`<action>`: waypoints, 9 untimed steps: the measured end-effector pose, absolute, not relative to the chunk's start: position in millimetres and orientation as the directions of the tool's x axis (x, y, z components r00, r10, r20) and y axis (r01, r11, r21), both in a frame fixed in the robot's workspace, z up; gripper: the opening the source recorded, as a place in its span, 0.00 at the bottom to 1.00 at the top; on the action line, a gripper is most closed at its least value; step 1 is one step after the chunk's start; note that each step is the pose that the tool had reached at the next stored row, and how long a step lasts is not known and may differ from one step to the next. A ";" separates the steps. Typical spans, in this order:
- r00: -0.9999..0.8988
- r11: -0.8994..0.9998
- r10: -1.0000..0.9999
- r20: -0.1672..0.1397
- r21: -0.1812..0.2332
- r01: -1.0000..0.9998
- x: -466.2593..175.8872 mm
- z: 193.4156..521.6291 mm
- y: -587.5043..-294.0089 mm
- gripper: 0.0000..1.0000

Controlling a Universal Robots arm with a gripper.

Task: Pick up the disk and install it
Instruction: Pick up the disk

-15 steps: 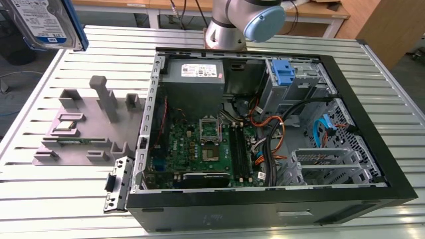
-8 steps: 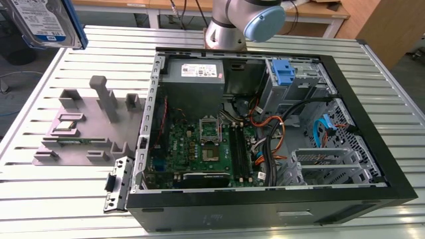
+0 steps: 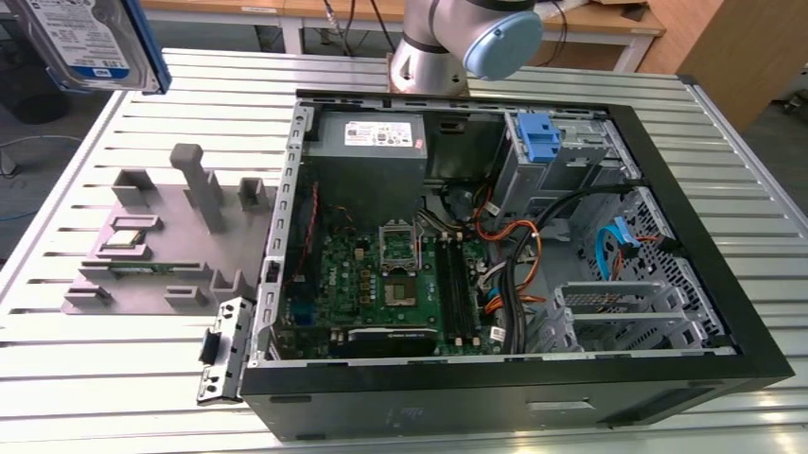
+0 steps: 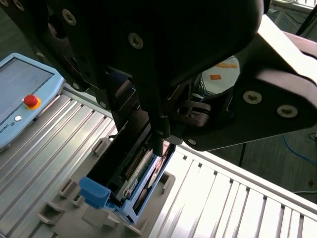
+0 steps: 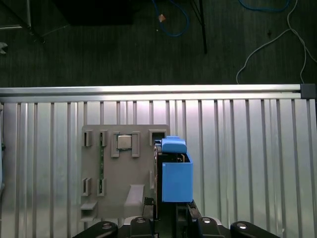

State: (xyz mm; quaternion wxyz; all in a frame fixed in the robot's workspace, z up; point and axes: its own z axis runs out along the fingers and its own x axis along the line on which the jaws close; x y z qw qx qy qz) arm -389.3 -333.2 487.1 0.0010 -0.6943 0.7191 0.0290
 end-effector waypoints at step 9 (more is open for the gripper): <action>-0.036 0.034 -0.998 -0.042 0.040 -0.999 -380.6 487.1 -333.2 0.35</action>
